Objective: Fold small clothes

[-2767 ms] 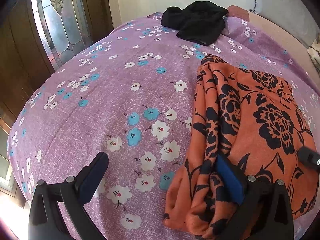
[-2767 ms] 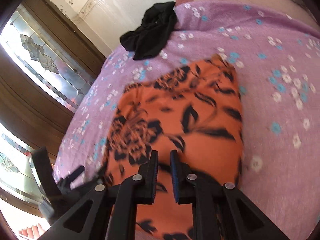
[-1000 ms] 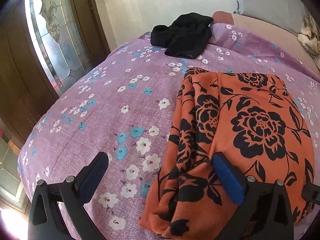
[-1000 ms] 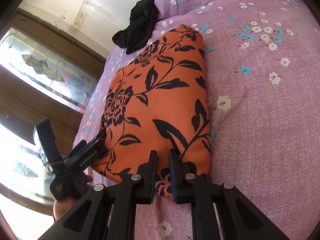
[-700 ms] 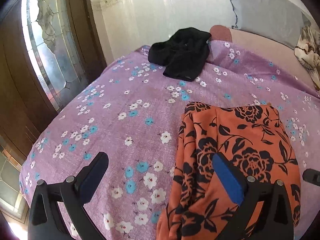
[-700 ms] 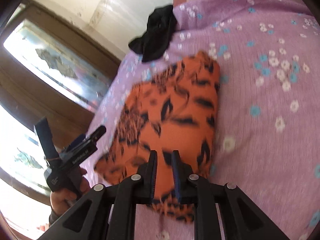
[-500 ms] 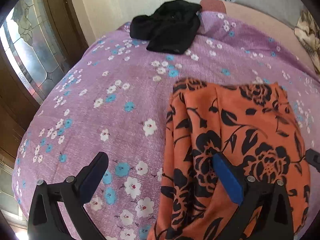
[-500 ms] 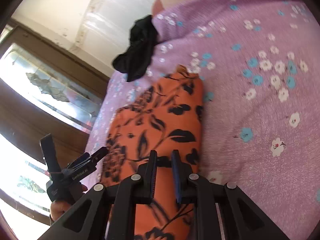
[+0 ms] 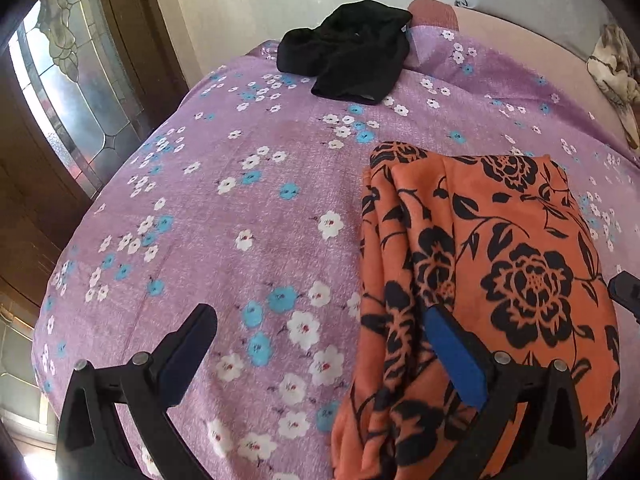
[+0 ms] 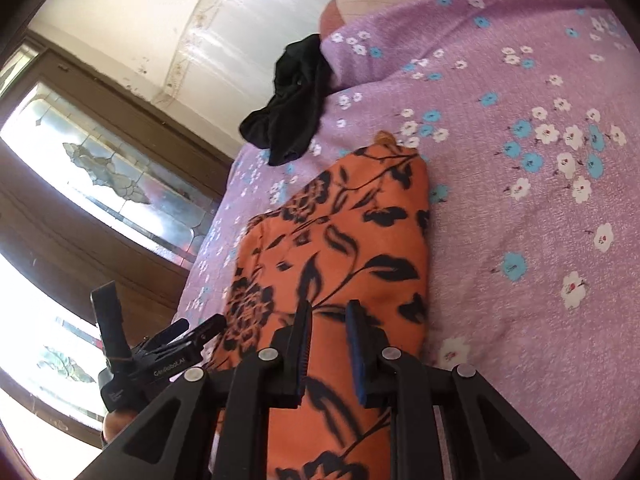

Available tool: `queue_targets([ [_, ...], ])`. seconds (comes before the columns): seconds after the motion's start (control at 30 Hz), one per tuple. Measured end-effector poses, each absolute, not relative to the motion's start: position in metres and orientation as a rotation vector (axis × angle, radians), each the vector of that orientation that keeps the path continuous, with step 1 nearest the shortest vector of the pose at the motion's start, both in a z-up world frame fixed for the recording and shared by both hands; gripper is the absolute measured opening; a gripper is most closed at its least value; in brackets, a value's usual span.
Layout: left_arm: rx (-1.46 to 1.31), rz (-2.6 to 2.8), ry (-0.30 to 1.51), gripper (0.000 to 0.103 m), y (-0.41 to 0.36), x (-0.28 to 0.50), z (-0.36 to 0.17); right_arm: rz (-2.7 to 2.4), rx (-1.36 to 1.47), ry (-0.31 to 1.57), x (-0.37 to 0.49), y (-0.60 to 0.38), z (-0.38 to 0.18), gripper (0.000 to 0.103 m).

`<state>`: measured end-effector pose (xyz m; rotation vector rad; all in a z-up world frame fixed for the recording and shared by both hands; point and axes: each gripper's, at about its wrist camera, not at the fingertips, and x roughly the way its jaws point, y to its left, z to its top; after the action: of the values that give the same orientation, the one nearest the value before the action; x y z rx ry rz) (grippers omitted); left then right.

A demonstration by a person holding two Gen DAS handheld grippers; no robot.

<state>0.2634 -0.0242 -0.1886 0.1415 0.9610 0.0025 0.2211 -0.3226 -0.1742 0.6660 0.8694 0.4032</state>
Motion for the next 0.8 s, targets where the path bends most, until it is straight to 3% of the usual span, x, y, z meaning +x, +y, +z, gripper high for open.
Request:
queue_targets([
  [0.17,0.145,-0.024,1.021,0.103,-0.020,0.260,-0.221,0.398,0.601,0.923,0.216,-0.301,-0.186,0.023],
  [0.57,0.150,-0.032,0.868,0.103,-0.031,0.255,-0.178,0.429,0.579,0.911,0.206,-0.301,-0.166,0.024],
  [0.8,0.252,-0.016,0.936,0.103,-0.048,0.265,-0.205,0.424,0.560,0.965,0.214,-0.289,-0.184,0.027],
])
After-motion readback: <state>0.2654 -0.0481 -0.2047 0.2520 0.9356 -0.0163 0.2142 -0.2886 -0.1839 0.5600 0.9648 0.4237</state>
